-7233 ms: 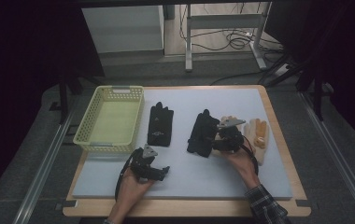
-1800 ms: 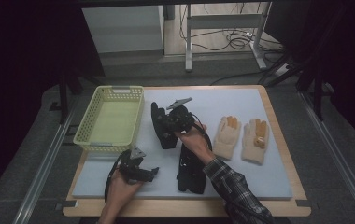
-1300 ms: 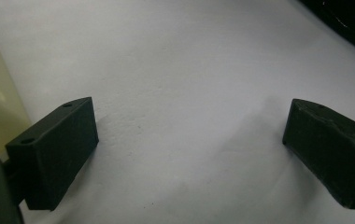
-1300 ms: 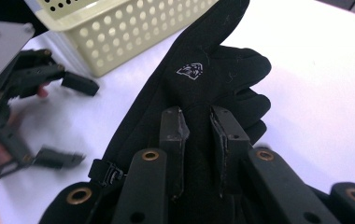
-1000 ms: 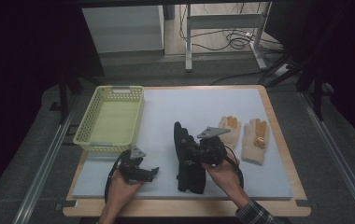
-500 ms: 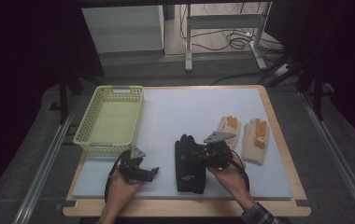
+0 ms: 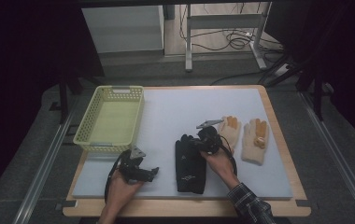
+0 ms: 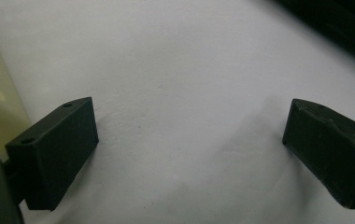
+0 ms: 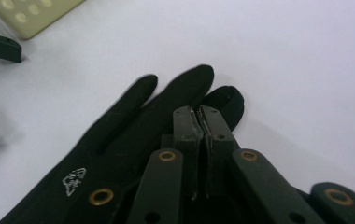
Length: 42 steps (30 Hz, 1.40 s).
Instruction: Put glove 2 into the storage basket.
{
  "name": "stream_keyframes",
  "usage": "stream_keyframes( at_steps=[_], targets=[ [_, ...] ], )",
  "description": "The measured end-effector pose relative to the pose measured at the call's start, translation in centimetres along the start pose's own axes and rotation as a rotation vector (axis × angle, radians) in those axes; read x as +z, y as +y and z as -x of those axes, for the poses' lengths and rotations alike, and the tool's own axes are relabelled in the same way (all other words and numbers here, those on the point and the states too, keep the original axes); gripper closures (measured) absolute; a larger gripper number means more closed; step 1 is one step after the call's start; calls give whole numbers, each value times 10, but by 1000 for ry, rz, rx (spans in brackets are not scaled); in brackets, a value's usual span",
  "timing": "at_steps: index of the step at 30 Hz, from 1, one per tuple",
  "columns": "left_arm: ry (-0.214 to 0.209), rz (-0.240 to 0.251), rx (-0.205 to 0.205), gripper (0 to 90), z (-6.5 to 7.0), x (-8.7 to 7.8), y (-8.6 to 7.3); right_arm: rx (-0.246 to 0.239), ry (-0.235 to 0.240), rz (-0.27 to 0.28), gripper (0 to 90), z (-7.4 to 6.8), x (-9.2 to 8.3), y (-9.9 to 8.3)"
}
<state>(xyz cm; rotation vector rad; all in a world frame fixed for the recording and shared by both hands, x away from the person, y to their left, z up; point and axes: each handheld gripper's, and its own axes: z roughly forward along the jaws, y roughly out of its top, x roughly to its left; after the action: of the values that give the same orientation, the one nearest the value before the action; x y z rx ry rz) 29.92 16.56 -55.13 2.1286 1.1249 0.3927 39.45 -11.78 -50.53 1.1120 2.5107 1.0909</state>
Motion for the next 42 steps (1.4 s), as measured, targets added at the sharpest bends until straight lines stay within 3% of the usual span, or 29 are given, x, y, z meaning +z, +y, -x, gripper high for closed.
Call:
stream_keyframes(
  at_steps=[3,4,10,12,15,20,23,24,27,30,36,38,42],
  targets=[
    [1,0,3,34,0,0,0,-27,-21,24,856,-4,-9,2],
    [1,0,2,34,0,0,0,-39,-32,52,856,-7,-19,5],
    [1,0,2,34,0,0,0,-41,-51,58,845,-4,-32,3],
    [1,0,2,34,0,0,0,-27,-46,37,809,1,-27,-1],
    [0,0,2,34,0,0,0,-24,-38,34,651,7,-17,-8],
    [1,0,2,34,0,0,0,-51,-53,62,615,7,-30,-6],
    [1,0,4,34,0,0,0,-76,-55,78,629,5,-45,-9],
    [1,0,5,34,0,0,0,-88,-38,77,678,3,-54,-15],
    [1,1,2,34,0,0,0,-104,-35,69,721,2,-59,-20],
    [4,9,1,39,1,-1,0,-113,-12,48,813,-1,-70,-41],
    [7,-2,24,43,1,-5,-3,-116,12,23,852,-4,-74,-64],
    [28,-11,30,40,0,-9,-5,-117,21,14,855,-7,-75,-79],
    [42,-20,11,33,-9,-16,-11,-127,35,23,854,-11,-78,-92]
  ],
)
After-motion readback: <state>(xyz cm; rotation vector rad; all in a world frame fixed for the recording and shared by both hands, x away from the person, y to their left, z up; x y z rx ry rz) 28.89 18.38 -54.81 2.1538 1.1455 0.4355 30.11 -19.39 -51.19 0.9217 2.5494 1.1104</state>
